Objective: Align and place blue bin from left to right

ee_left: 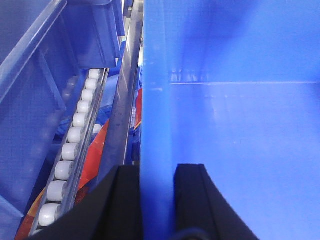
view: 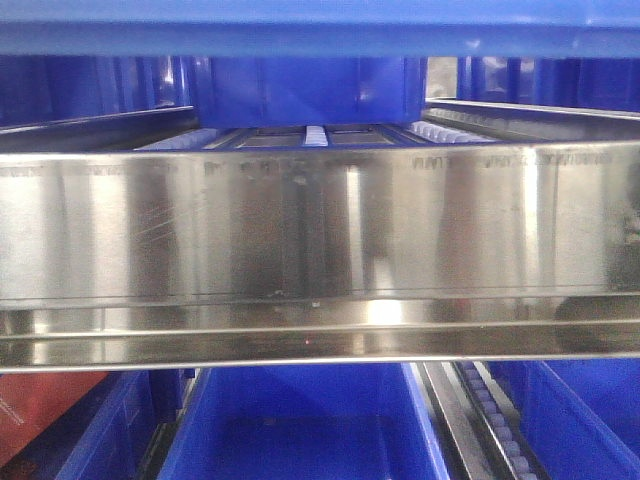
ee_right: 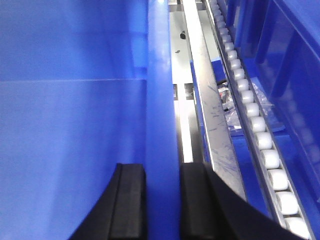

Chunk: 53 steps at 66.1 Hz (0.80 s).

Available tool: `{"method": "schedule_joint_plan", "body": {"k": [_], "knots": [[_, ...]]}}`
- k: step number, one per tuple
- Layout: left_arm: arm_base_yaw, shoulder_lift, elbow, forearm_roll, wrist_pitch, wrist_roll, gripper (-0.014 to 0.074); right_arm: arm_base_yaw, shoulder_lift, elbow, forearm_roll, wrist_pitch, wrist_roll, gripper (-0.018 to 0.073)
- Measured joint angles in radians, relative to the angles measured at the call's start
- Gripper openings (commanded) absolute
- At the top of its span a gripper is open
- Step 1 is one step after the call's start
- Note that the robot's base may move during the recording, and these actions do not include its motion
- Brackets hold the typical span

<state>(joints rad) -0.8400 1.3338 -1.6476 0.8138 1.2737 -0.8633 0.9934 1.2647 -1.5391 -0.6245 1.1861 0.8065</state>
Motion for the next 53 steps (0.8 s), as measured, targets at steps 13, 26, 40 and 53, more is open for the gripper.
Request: {"method": "schedule_joint_plan", "body": {"k": [13, 26, 40, 53], "knots": [[0.050, 0.029, 0.000, -0.032, -0.016, 0.006, -0.0111, -0.044, 0.072, -0.026, 0.002, -0.006, -0.002, -0.0070], [0.247, 0.066, 0.002, -0.239, -0.211, 0.117, -0.0111, -0.098, 0.165, -0.111, 0.011, -0.030, -0.005, -0.0070], [0.433, 0.131, 0.002, -0.483, -0.385, 0.295, -0.0111, -0.178, 0.245, -0.145, 0.054, -0.138, -0.005, -0.0070], [0.483, 0.207, 0.002, -0.536, -0.455, 0.330, -0.0111, -0.254, 0.316, -0.145, 0.127, -0.212, -0.020, -0.0070]]}}
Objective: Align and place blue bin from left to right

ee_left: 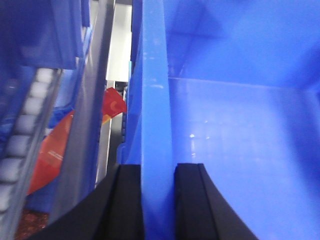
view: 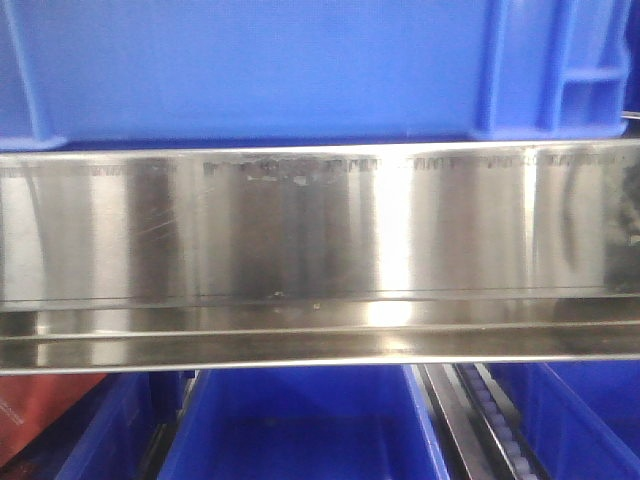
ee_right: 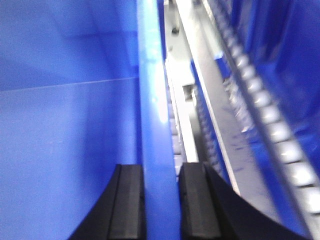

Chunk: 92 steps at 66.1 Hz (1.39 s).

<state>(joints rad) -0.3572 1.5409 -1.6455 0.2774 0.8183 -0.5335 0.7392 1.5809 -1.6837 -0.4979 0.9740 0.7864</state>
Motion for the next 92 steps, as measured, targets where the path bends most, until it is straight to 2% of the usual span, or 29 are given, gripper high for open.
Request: {"method": "schedule_joint_plan", "body": {"k": [16, 48, 52, 55, 58, 63, 68, 79, 92], "knots": [[0.002, 0.049, 0.000, -0.010, -0.033, 0.006, -0.0111, -0.027, 0.026, 0.000, 0.008, -0.019, -0.027, -0.0070], [0.008, 0.078, 0.001, 0.003, -0.051, 0.009, -0.0100, -0.029, 0.062, 0.000, -0.009, -0.037, -0.027, -0.0067], [0.008, 0.078, 0.001, 0.001, -0.055, 0.009, -0.0055, -0.034, 0.062, 0.000, -0.009, -0.035, -0.027, -0.0060], [0.008, 0.078, 0.001, -0.002, -0.056, 0.009, -0.0001, -0.038, 0.062, 0.000, -0.007, -0.035, -0.029, -0.0014], [0.008, 0.078, 0.001, -0.006, -0.059, 0.009, 0.0079, -0.041, 0.062, 0.000, -0.005, -0.035, -0.029, 0.0069], [0.008, 0.078, 0.001, -0.015, -0.066, 0.009, 0.0198, -0.052, 0.062, 0.000, -0.003, -0.037, -0.027, 0.0257], [0.004, 0.078, 0.001, -0.030, -0.092, 0.009, 0.0292, -0.059, 0.062, -0.007, -0.005, -0.073, -0.025, 0.0360], [-0.003, 0.078, -0.005, -0.030, -0.126, 0.009, 0.0423, -0.059, 0.062, -0.012, -0.005, -0.094, -0.023, 0.0381], [-0.003, 0.073, -0.012, -0.033, -0.135, 0.009, 0.0435, -0.059, 0.058, -0.014, -0.005, -0.097, -0.021, 0.0381]]}}
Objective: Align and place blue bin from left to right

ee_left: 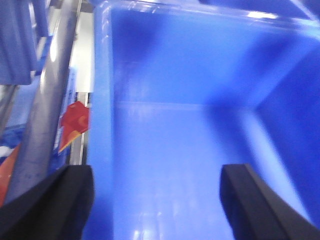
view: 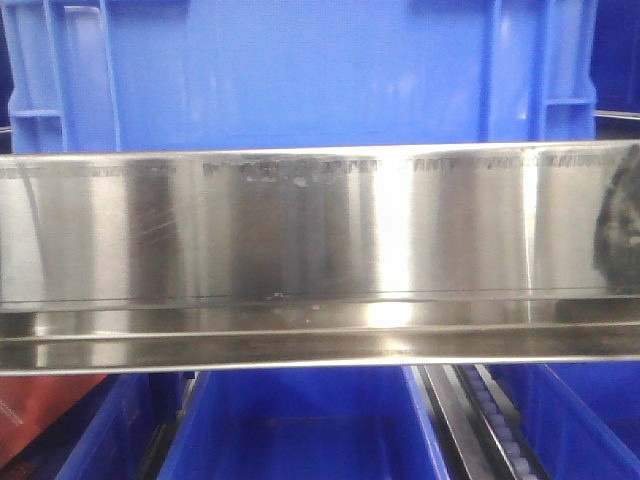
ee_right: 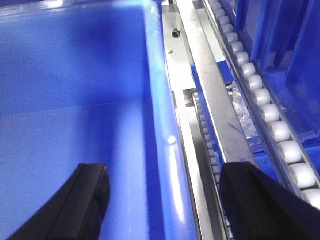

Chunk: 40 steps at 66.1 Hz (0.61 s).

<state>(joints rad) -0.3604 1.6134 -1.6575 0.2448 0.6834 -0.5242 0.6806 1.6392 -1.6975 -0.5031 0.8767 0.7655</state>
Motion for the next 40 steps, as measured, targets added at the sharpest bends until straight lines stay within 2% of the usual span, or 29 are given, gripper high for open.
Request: {"method": "schedule_joint_plan", "body": {"k": [5, 10, 14, 17, 24, 33, 40], "knots": [[0.000, -0.003, -0.017, 0.000, 0.003, 0.000, 0.0426, 0.000, -0.010, -0.008, 0.000, 0.000, 0.000, 0.0358], [0.000, -0.006, -0.045, 0.002, 0.024, 0.000, 0.0354, 0.000, -0.018, -0.027, 0.000, 0.015, -0.012, 0.0255], [0.000, -0.008, -0.071, 0.002, 0.044, 0.000, 0.0229, 0.000, -0.025, -0.043, 0.000, 0.027, -0.025, 0.0166], [0.000, -0.011, -0.087, 0.002, 0.055, 0.000, 0.0133, 0.000, -0.029, -0.055, 0.000, 0.037, -0.035, 0.0064], [0.000, -0.013, -0.110, 0.006, 0.065, 0.000, -0.0114, 0.000, -0.033, -0.074, -0.002, 0.044, -0.039, -0.0090], [0.000, -0.016, -0.118, 0.039, 0.056, 0.002, -0.0111, 0.000, -0.034, -0.076, -0.002, 0.057, -0.042, -0.0078], [0.000, -0.029, -0.135, 0.039, 0.098, 0.002, -0.0111, 0.000, -0.050, -0.076, 0.007, 0.085, -0.043, -0.0078]]}}
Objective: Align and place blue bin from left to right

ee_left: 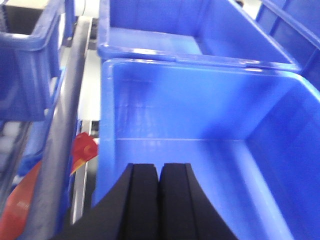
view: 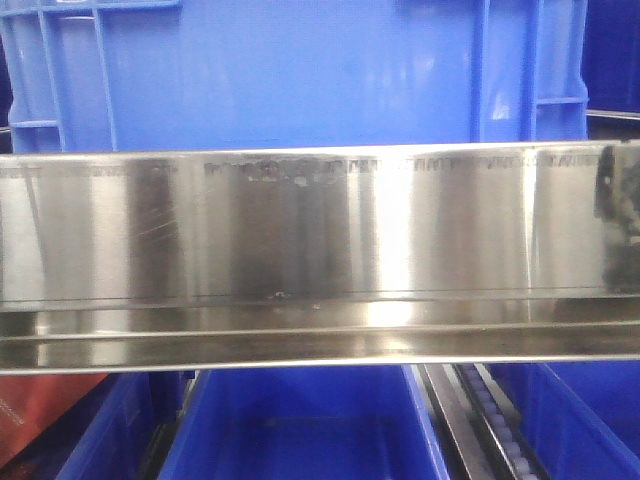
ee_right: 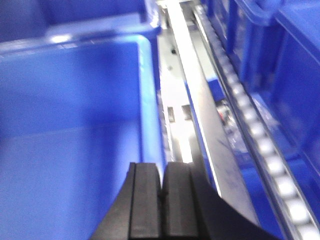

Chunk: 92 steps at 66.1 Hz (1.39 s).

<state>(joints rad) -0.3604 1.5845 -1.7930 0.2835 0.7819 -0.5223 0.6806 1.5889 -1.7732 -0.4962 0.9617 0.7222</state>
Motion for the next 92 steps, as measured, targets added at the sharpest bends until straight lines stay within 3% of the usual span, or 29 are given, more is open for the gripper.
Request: {"method": "schedule_joint_plan", "body": {"k": [18, 28, 44, 74, 92], "knots": [[0.000, -0.126, 0.038, 0.005, 0.053, 0.034, -0.0111, 0.008, -0.111, 0.004, 0.002, 0.011, -0.021, -0.0078], [0.000, -0.276, 0.246, -0.045, -0.103, 0.040, -0.0111, 0.018, -0.211, 0.099, 0.002, -0.076, -0.049, -0.0078], [0.000, -0.532, 0.631, -0.096, -0.368, 0.042, -0.0111, 0.020, -0.439, 0.440, 0.002, -0.297, -0.057, -0.0078], [0.000, -0.921, 1.138, -0.099, -0.656, 0.044, -0.0111, 0.020, -0.900, 1.048, 0.002, -0.657, -0.199, -0.0078], [0.000, -1.122, 1.332, -0.072, -0.710, 0.044, -0.0111, 0.020, -1.113, 1.207, 0.000, -0.718, -0.293, -0.0078]]}}
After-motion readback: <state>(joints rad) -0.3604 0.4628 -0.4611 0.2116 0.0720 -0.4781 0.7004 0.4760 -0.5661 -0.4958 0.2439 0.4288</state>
